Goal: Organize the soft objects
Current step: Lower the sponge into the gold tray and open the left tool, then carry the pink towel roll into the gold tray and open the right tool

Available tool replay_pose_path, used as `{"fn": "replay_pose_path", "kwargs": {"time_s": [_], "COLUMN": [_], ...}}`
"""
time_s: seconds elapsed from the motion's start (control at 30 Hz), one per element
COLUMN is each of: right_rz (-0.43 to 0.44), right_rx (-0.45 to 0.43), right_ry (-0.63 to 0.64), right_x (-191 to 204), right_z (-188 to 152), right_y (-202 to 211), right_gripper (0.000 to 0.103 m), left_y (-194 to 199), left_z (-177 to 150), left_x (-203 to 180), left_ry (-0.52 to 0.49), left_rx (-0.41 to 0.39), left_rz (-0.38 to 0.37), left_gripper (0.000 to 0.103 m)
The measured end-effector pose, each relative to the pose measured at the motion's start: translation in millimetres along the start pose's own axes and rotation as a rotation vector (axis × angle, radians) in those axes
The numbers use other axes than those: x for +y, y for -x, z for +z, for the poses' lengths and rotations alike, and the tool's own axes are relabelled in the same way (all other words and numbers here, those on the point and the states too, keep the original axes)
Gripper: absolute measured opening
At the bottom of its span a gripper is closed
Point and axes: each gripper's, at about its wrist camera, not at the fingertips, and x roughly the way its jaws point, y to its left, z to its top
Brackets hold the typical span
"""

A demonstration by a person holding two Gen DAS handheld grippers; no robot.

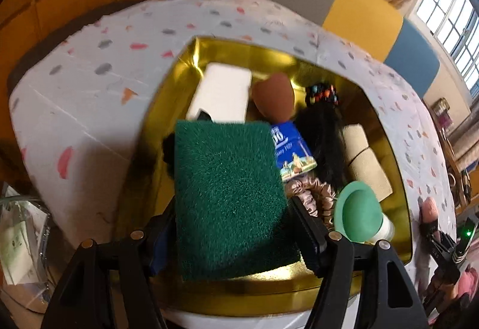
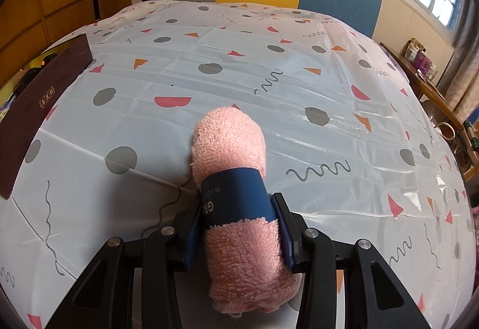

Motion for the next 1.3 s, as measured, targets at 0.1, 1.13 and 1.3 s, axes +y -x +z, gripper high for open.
{"fn": "replay_pose_path", "kwargs": {"time_s": [0.1, 1.13, 1.3], "right_rz": [0.0, -0.119, -0.113], "right_rx": [-0.001, 0.081, 0.116], "right_ry": [0.002, -0.099, -0.117], "right_x": [0, 12, 20], "right_z": [0, 7, 10], "right_y": [0, 3, 7], "right_gripper": [0.044, 0.038, 0.037], "left_y": [0, 76, 82], "left_z": [-1, -25, -28], "left_x": [0, -2, 4], "left_ry": [-0.001, -0.08, -0.074], "left_rx": [-0.005, -0.188, -0.199], "left_rz": [0.001, 0.035, 0.028], "left_gripper": [0.072, 0.084, 0.084]}}
